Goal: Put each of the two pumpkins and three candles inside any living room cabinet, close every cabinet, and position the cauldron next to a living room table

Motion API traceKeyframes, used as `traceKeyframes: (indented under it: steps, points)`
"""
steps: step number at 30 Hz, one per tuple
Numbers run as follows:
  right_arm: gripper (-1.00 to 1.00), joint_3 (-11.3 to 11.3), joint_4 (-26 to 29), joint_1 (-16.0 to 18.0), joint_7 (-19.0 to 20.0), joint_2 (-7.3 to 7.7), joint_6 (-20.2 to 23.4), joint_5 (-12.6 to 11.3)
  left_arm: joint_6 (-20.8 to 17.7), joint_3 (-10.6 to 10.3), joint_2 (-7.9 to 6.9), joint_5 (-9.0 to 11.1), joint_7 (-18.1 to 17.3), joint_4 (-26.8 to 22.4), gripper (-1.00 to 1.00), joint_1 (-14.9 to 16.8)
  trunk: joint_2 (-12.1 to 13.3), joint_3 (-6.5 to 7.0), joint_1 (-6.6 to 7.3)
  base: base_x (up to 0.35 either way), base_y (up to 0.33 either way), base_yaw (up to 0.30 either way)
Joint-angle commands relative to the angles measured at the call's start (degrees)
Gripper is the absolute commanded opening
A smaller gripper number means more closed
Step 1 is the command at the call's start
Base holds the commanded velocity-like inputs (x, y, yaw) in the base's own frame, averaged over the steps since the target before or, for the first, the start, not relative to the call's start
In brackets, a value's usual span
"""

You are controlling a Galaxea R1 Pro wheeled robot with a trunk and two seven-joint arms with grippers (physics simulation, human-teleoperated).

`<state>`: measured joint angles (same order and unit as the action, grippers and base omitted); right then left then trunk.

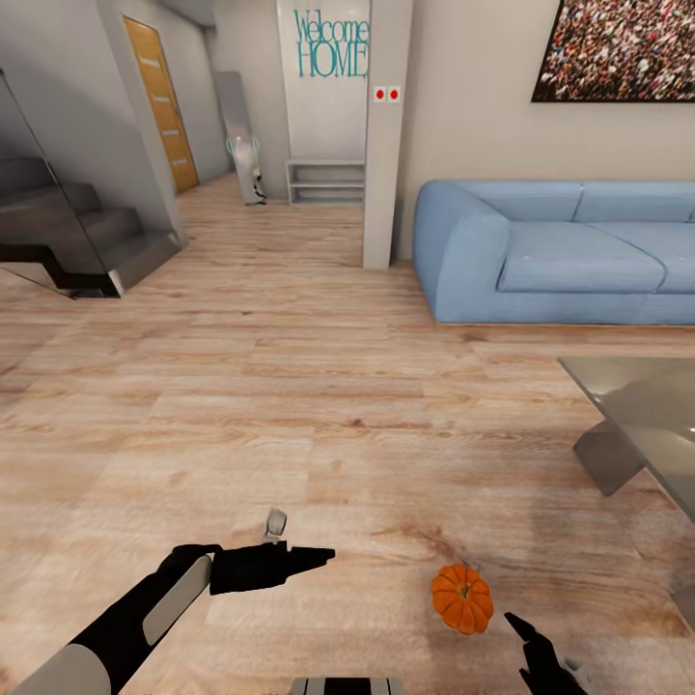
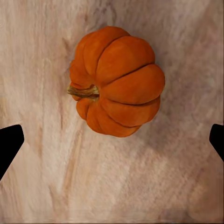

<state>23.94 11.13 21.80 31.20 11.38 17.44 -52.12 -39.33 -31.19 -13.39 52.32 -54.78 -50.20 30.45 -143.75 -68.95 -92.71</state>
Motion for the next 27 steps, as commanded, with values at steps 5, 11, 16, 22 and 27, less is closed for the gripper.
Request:
traceKeyframes:
  steps: [5,11,16,22,27]
  points:
    - [1.00,0.03,0.07,1.46,-1.95,-0.15,2.55,-0.30,-0.39,-0.18,-0.07,0.50,0.03,-0.04,1.00,0.05,-0.09,-1.16,-0.11,0.000,0.000,0.000]
    - [1.00,-0.02,0.04,1.92,-3.33,-0.06,3.18,-0.31,-0.39,-0.18,-0.06,0.50,0.04,-0.04,1.00,0.05,-0.10,-1.38,-0.14,0.000,0.000,0.000]
    - [1.00,0.04,0.03,2.00,-3.65,-0.01,3.28,-0.35,-0.39,-0.18,-0.06,0.50,-0.01,-0.07,1.00,0.05,-0.17,-2.49,-0.27,0.000,0.000,0.000]
    - [1.00,0.05,0.03,2.02,-3.70,-0.03,3.30,-0.29,-0.38,-0.18,-0.06,0.50,-0.11,-0.07,1.00,0.05,-0.25,-3.82,-0.42,0.000,0.000,0.000]
    - [1.00,0.01,0.03,2.02,-3.69,-0.09,3.30,-0.27,-0.39,-0.18,-0.06,0.50,-0.14,-0.07,1.00,0.05,-0.28,-4.26,-0.48,0.000,0.000,0.000]
